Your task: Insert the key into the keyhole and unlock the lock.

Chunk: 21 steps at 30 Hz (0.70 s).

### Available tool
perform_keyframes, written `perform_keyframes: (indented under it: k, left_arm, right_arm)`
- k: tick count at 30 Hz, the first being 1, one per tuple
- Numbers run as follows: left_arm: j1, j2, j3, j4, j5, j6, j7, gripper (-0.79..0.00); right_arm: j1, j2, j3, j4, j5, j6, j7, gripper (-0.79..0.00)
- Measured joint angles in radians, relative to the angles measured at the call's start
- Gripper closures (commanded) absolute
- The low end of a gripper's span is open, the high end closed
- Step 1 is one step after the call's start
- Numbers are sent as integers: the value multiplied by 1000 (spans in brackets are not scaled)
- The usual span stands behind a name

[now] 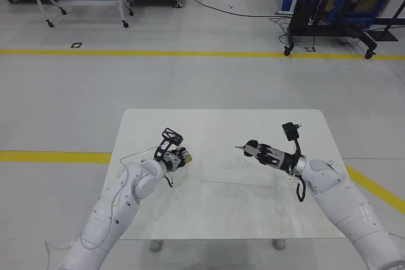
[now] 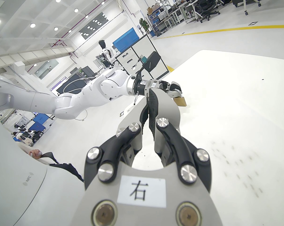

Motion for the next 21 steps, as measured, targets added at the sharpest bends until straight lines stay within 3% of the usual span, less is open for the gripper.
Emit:
perform_keyframes:
  k: [12,16,18,21]
  left_arm:
    - [-2,-6,12,0,-45,-28,-23,0]
    - [-89,-32,19,88,-320,-102,-195,0]
    - [-176,-49,22,185,-543,-134,-349,0]
    - [-293,-81,52,335,-771,-96,-493,0]
  right_arm:
    - [0,0,0,0,0,0,0,0]
    - [0,0,0,0,0,0,0,0]
    - [0,0,0,0,0,0,0,0]
    - [0,0,0,0,0,0,0,0]
